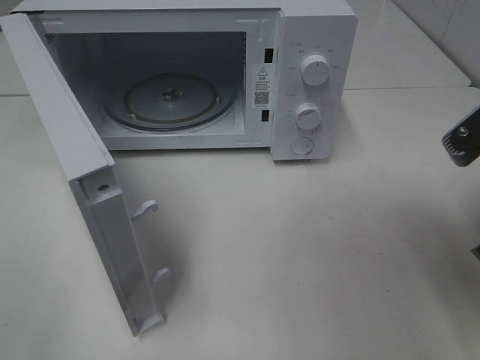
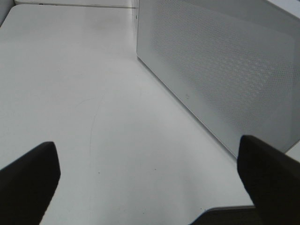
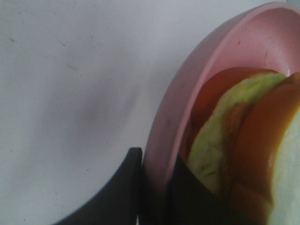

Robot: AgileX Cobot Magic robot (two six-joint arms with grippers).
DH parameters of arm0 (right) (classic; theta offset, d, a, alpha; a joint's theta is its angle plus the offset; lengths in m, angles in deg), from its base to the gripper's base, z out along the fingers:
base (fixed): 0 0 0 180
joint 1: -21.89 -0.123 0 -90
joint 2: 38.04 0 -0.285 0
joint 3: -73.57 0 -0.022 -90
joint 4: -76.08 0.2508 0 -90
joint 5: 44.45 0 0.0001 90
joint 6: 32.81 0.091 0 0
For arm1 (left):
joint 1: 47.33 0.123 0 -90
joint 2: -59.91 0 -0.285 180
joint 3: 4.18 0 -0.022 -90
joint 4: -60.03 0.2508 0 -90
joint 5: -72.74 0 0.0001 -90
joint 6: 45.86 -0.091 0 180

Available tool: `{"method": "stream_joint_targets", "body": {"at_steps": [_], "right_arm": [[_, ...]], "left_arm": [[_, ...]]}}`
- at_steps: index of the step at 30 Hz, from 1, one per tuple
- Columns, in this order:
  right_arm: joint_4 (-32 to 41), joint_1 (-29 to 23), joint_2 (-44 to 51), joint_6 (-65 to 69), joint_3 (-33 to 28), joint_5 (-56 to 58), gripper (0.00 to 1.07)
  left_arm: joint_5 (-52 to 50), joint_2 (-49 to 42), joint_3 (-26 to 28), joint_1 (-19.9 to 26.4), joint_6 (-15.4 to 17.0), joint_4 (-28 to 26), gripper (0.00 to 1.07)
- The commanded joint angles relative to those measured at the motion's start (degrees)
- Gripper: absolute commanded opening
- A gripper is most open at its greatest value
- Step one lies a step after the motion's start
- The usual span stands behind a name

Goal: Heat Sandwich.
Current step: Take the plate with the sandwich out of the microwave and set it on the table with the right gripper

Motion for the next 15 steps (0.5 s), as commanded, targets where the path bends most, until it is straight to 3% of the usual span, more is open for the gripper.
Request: {"method": "stream_joint_targets", "body": {"at_steps": [1, 15], "right_arm": [[-3.0, 0.2, -2.3, 6.2, 0.3, 0.5, 0.0], [-7.4, 0.2, -16.3, 24.7, 0.3, 0.7, 0.0]], "left_arm": [[-0.7, -0.3, -0.2, 0.1, -0.1, -0.5, 0.97], [-0.7, -0.3, -0.2, 0.1, -0.1, -0.5, 0.97]]}}
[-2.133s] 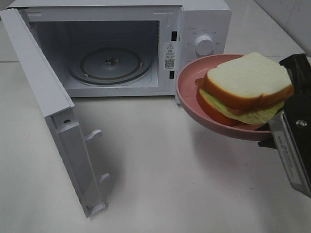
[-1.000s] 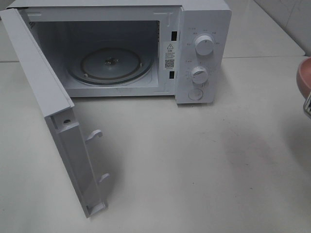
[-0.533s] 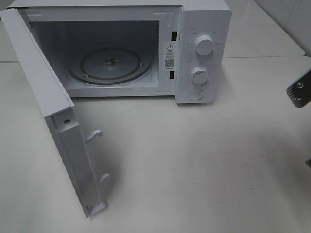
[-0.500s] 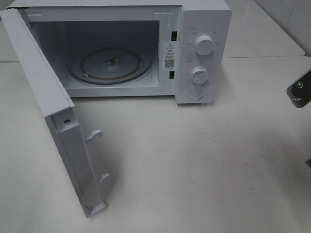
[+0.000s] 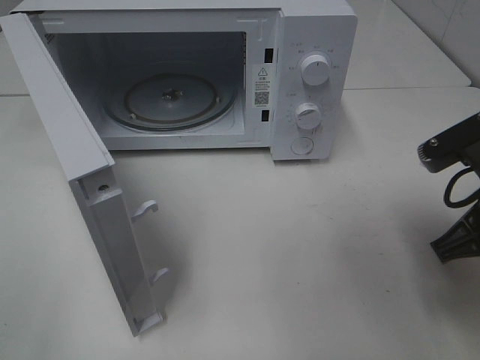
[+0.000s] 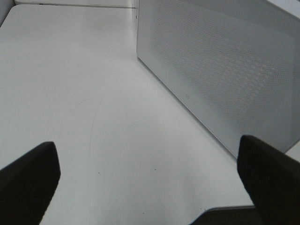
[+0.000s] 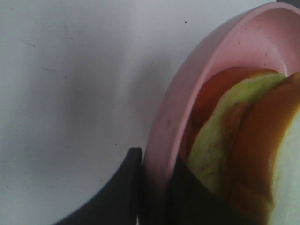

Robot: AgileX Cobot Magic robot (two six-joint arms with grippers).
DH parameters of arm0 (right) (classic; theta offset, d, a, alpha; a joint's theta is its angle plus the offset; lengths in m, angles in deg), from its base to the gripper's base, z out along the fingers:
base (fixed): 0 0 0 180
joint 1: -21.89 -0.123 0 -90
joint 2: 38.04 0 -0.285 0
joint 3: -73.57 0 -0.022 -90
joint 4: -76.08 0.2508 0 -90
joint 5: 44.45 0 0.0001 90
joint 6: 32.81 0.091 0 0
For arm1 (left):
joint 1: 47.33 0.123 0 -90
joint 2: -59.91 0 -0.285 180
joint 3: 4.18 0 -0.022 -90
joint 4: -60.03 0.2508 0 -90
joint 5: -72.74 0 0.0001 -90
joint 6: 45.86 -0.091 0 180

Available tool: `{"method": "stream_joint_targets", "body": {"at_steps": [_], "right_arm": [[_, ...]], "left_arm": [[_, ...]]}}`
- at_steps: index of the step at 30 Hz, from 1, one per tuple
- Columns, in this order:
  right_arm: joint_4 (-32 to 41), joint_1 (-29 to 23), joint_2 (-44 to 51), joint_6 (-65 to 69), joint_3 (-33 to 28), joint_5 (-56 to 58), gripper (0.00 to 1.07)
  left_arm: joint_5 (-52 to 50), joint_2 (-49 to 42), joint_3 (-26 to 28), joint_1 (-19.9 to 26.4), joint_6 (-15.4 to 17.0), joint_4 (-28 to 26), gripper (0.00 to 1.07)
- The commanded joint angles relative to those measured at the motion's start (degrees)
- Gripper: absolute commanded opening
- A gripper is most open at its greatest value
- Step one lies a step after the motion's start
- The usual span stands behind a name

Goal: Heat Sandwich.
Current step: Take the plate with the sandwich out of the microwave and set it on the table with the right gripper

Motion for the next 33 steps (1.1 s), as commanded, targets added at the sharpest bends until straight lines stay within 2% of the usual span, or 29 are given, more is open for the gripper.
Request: {"method": "stream_joint_targets", "body": {"at_steps": [1, 6, 15, 21, 27, 33], "right_arm": [[-3.3, 0.2, -3.3, 4.3, 0.3, 0.7, 0.0], [-5.8, 0.2, -8.3, 12.0, 0.3, -0.1, 0.0], [-6.9, 0.2, -15.1, 16.1, 0.4, -2.9, 0.0], [-10.1, 0.2, -21.9, 21.0, 0.4, -4.2, 0.0], [-12.6, 0.2, -25.0, 24.9, 0.6, -4.7, 0.01], [-14.1, 0.2, -27.2, 25.2, 3.3, -5.6, 0.03]], "left_arm": [[-0.7, -0.3, -0.2, 0.1, -0.1, -0.5, 0.97], [-0.7, -0.3, -0.2, 0.1, -0.1, -0.5, 0.97], [-0.7, -0.3, -0.2, 0.1, -0.1, -0.5, 0.97], [-0.7, -0.3, -0.2, 0.1, -0.1, -0.5, 0.97], [-0.7, -0.3, -0.2, 0.1, -0.1, -0.5, 0.97], [-0.7, -0.3, -0.2, 0.1, -0.1, -0.5, 0.97]]}}
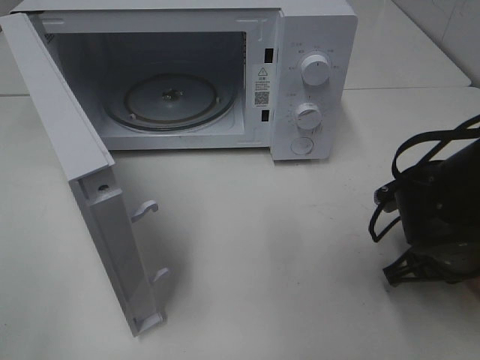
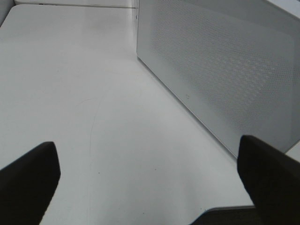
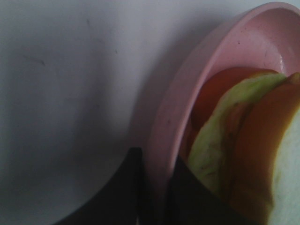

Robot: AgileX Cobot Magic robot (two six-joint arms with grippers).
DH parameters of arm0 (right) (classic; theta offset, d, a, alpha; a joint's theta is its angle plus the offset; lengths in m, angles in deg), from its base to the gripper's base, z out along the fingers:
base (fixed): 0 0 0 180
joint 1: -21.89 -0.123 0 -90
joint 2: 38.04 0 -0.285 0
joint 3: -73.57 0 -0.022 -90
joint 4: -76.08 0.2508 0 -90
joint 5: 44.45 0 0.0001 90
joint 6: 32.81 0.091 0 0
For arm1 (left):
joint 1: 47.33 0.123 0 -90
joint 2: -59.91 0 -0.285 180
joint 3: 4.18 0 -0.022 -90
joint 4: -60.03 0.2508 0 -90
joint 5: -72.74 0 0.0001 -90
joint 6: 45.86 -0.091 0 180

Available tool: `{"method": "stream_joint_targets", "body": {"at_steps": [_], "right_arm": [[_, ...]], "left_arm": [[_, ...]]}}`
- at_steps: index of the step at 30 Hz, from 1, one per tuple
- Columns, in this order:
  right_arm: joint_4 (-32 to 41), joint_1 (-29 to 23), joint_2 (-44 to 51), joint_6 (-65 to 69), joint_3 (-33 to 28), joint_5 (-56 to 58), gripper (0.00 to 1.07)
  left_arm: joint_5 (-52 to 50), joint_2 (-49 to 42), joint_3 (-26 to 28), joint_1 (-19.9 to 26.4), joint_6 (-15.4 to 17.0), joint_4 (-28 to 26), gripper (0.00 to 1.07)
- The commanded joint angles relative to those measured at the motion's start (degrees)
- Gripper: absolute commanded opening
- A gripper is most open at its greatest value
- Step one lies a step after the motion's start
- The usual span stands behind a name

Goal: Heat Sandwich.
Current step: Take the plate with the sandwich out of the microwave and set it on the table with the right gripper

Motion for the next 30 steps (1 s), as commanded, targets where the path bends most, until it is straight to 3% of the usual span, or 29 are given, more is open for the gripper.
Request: {"method": "stream_joint_targets", "body": {"at_steps": [1, 12, 17, 18, 23, 30], "right_arm": [[-2.3, 0.2, -1.6, 0.3, 2.7, 1.7, 0.04], [-0.5, 0.2, -4.9, -1.7, 6.0, 1.4, 0.13], [1.0, 0.2, -4.9, -2.6, 6.0, -0.1, 0.28], [2.7, 0.2, -4.8, -3.8, 6.0, -0.6, 0.36], [6.1, 0.2, -2.6, -8.0, 6.0, -2.5, 0.5], [8.0, 0.2, 1.9, -11.6, 6.0, -2.9, 0.53]], "left_arm": [[-0.7, -0.3, -0.2, 0.1, -0.1, -0.5, 0.97], [-0.7, -0.3, -0.2, 0.1, -0.1, -0.5, 0.97], [-0.7, -0.3, -0.2, 0.1, -0.1, -0.5, 0.97], [-0.7, -0.3, -0.2, 0.1, -0.1, -0.5, 0.97], [-0.7, -0.3, -0.2, 0.1, -0.1, -0.5, 0.97], [-0.7, -0.3, -0.2, 0.1, -0.1, -0.5, 0.97]]}}
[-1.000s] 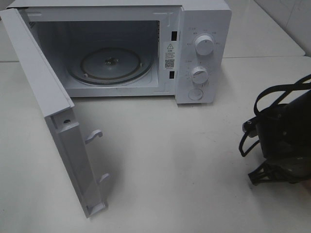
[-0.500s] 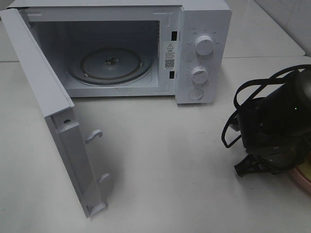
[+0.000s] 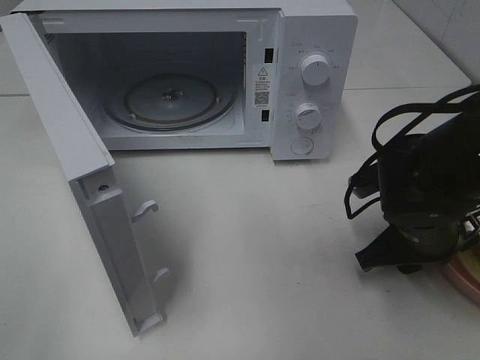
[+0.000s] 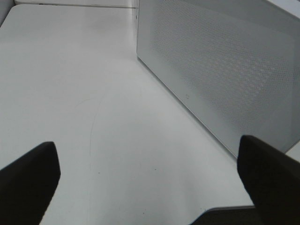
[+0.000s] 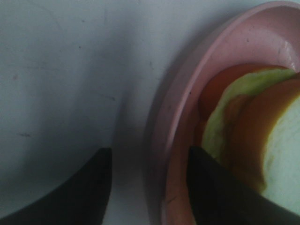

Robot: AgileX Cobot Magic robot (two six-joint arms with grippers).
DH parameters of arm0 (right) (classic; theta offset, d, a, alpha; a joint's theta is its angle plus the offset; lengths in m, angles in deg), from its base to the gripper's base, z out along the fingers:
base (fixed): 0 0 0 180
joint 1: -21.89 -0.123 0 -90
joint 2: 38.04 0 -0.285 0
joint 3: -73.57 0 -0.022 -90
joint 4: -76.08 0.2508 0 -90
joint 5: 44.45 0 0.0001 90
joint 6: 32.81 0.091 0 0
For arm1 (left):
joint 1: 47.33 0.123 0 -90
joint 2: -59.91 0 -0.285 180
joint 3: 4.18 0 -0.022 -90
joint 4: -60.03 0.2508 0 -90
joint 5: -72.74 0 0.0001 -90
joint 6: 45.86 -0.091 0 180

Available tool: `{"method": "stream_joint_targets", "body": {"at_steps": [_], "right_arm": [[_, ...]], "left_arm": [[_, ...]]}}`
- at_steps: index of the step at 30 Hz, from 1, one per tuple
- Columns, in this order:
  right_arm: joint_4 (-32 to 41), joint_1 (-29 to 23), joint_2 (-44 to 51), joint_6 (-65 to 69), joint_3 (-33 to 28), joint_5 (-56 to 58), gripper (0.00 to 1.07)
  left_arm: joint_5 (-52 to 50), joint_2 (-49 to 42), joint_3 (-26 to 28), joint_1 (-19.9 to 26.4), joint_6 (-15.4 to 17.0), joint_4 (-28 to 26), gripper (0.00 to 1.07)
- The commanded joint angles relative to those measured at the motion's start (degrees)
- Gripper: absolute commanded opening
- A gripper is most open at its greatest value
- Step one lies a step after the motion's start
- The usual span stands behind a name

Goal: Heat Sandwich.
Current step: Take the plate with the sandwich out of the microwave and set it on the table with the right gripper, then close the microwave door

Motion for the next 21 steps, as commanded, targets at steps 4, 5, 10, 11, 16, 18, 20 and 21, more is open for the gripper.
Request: {"method": "stream_joint_targets", "body": {"at_steps": [4, 5, 10, 11, 16, 18, 20, 21], "right_arm": [[5.3, 0.2, 5.7, -8.9, 0.2, 0.2, 0.57], [5.3, 0.2, 5.7, -8.9, 0.2, 0.2, 0.57], [10.0, 0.2, 10.5, -16.6, 0.2, 0.1, 0.7], [11.2, 0.2, 11.6, -18.6, 0.2, 0.2, 0.73], [17.8, 0.2, 17.5, -28.8, 0.2, 0.0, 0.8], [20.5, 0.2, 20.3, -33.0, 0.2, 0.1, 0.8], [23.7, 0.2, 23.0, -37.8, 0.2, 0.3, 0.79], [25.3, 0.2, 24.6, -40.0, 0.2, 0.5, 0.79]], "left_arm": [[-0.7, -0.3, -0.2, 0.1, -0.1, -0.5, 0.97], [-0.7, -0.3, -0.2, 0.1, -0.1, -0.5, 0.97], [-0.7, -0.3, -0.2, 0.1, -0.1, -0.5, 0.97], [-0.7, -0.3, -0.2, 0.1, -0.1, -0.5, 0.97], [-0.7, -0.3, -0.2, 0.1, -0.1, -0.5, 0.97], [-0.7, -0.3, -0.2, 0.1, -0.1, -0.5, 0.97], [-0.7, -0.3, -0.2, 0.1, -0.1, -0.5, 0.97], [-0.7, -0.3, -0.2, 0.1, -0.1, -0.5, 0.97]]}}
